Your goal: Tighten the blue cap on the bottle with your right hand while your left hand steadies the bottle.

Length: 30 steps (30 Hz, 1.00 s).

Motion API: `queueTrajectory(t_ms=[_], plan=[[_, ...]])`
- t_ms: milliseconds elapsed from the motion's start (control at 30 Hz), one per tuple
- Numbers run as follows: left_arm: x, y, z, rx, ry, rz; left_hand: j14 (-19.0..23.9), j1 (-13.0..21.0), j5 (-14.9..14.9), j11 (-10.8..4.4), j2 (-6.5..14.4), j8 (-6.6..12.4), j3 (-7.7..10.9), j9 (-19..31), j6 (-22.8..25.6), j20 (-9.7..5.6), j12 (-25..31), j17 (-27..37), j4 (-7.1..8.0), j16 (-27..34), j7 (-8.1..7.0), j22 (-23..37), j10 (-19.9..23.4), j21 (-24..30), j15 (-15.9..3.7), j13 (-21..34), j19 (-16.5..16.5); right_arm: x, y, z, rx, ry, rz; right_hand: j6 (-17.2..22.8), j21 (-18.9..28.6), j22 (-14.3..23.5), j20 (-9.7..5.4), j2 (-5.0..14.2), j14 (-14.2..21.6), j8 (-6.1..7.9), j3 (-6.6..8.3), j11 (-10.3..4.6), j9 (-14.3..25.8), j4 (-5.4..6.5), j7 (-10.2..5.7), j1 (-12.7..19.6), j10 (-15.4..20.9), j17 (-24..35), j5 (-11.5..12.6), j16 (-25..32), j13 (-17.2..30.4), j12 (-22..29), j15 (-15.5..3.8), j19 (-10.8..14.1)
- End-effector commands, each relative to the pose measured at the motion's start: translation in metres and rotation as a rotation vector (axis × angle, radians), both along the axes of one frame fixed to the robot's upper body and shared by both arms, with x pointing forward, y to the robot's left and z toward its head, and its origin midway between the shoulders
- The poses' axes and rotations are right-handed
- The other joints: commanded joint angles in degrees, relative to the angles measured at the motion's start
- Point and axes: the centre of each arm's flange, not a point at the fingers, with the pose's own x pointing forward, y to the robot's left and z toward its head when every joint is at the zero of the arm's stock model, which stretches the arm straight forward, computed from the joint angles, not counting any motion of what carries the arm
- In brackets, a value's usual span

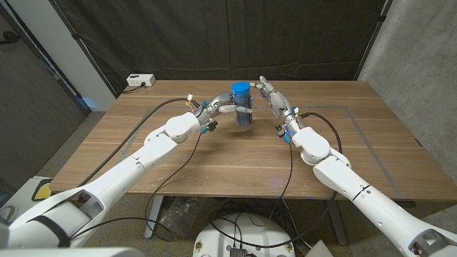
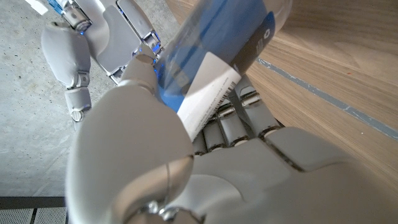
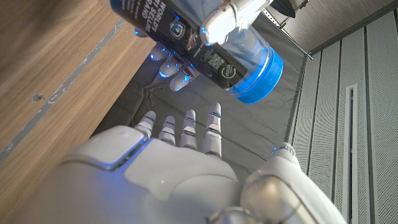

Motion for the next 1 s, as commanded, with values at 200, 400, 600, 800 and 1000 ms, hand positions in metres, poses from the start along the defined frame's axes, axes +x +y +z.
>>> queueTrajectory(t_ms=[200,400,600,800,1000], plan=[[0.0024,0.0,-0.0025,0.019,0.024,0.004,-0.5,4.2,-0.1,-0.12,5.5,-0.1,3.52,0.1,1.9,-0.61,-0.1,0.1,2.67,-0.2,1.67,0.1,-0.3,0.0,-0.05,0.3,0.5,-0.0007,0.0066,0.0075,0.003,-0.006,0.021,-0.5,-0.2,0.1,0.59,-0.4,-0.4,0.32,-0.19,0.01,0.1,0.22,-0.93,-0.1,-0.8,0.0,0.0,0.2,0.2,-0.2,0.93,-2.6],[0.0031,0.0001,-0.0021,0.02,0.019,0.003,-0.6,3.9,-0.2,-0.28,5.2,-0.17,3.49,0.1,1.9,-0.48,-0.2,0.1,2.74,-0.2,1.5,0.1,-0.5,-0.1,-0.17,0.3,0.5,-0.0007,0.0068,0.0053,0.008,0.002,0.019,0.6,-0.5,0.0,0.63,-0.06,0.1,1.0,-0.05,0.16,0.2,0.11,-2.23,0.2,-0.8,-0.1,0.1,0.5,0.2,0.0,2.2,-3.1],[0.0029,0.0004,-0.0014,0.02,0.021,0.004,-0.8,3.8,-0.2,-0.22,5.1,-0.26,3.51,0.1,1.8,-0.46,-0.2,0.1,2.77,-0.3,1.46,0.1,-0.6,-0.1,-0.16,0.3,0.5,-0.0006,0.0075,0.0049,0.012,0.002,0.021,1.9,-0.6,0.0,0.64,-0.1,0.1,1.54,-0.11,0.17,0.2,0.08,-2.68,0.1,-0.6,-0.1,0.2,0.5,0.2,0.1,2.24,-3.2],[0.0026,-0.0002,-0.0006,0.021,0.017,0.003,-0.9,3.7,-0.2,-0.31,5.1,-0.39,3.6,0.1,1.6,-0.3,-0.2,0.1,2.8,-0.3,1.47,0.2,-0.7,-0.2,-0.08,0.3,0.4,-0.001,0.0083,0.0056,0.008,-0.003,0.025,3.3,-0.6,0.1,0.63,-0.08,0.1,2.1,-0.16,0.24,0.3,0.07,-2.94,0.1,-0.4,-0.1,0.2,0.5,0.2,0.1,2.11,-3.1],[0.0034,-0.001,-0.0007,0.019,0.019,0.009,-0.8,3.6,-0.2,-0.2,5.1,-0.41,3.79,0.2,1.6,-0.26,-0.2,0.1,2.75,-0.2,1.47,0.2,-0.7,-0.3,0.05,0.3,0.4,-0.0016,0.0078,0.0055,0.005,0.003,0.019,4.6,-0.6,0.1,0.63,0.18,0.2,2.56,-0.08,0.13,0.3,0.07,-3.55,0.2,-0.2,-0.1,0.2,0.6,0.2,0.2,1.77,-2.9]])
